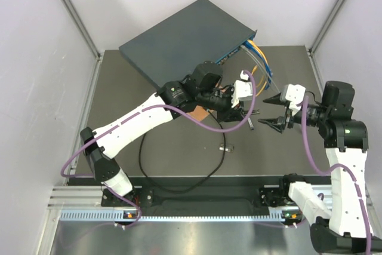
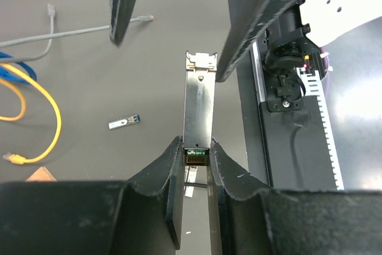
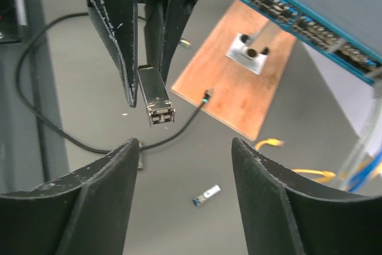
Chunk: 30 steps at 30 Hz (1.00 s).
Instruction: Insert the plug into the switch port
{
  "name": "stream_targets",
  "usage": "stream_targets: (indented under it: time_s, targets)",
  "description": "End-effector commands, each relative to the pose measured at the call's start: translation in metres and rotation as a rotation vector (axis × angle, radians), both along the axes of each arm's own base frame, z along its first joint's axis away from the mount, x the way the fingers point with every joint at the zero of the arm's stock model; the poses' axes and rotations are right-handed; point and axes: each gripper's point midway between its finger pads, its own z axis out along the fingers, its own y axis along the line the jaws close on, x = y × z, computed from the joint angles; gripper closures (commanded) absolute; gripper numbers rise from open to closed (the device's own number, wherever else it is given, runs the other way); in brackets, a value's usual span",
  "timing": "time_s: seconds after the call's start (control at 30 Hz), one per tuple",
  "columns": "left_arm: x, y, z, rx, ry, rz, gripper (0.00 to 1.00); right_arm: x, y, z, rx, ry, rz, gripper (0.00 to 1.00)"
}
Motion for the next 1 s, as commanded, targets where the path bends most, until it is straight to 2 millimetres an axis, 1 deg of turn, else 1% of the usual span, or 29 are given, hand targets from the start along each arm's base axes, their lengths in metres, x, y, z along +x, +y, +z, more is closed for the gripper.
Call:
stream_targets:
  time_s: [0.0, 0.07, 0.2, 0.27, 0.3, 0.43, 0.53, 0.7, 0.97]
  targets:
    - [-0.010, 0.005, 0.016, -0.044, -0.039, -0.065, 1.00, -0.010, 0.012, 0.014, 0.030, -0.043, 0.115, 0.39]
    - [-0.010, 0.004, 0.013, -0.040, -0.036, -0.067, 1.00, -0.015, 0.017, 0.010, 0.031, -0.011, 0.144, 0.42]
    - [-0.010, 0.003, 0.011, -0.036, -0.028, -0.071, 1.00, -0.015, 0.017, 0.006, 0.019, -0.011, 0.146, 0.45]
    - [-0.011, 0.002, 0.008, -0.032, -0.019, -0.072, 1.00, -0.016, 0.017, 0.009, 0.024, -0.020, 0.145, 0.46]
    - [-0.011, 0.002, 0.008, -0.030, -0.015, -0.073, 1.00, -0.021, 0.023, 0.012, 0.028, -0.024, 0.176, 0.46]
    - [-0.011, 0.002, 0.006, -0.024, -0.010, -0.073, 1.00, -0.025, 0.026, 0.020, 0.048, -0.030, 0.178, 0.46]
    - [-0.011, 0.001, 0.004, -0.019, -0.005, -0.070, 1.00, -0.025, 0.028, 0.025, 0.061, -0.035, 0.182, 0.46]
    - [-0.012, 0.001, 0.002, -0.017, 0.003, -0.078, 1.00, -0.021, 0.029, 0.025, 0.067, -0.032, 0.177, 0.47]
    - [-0.011, 0.000, -0.002, 0.001, 0.011, -0.078, 1.00, -0.019, 0.030, 0.023, 0.059, -0.033, 0.174, 0.56]
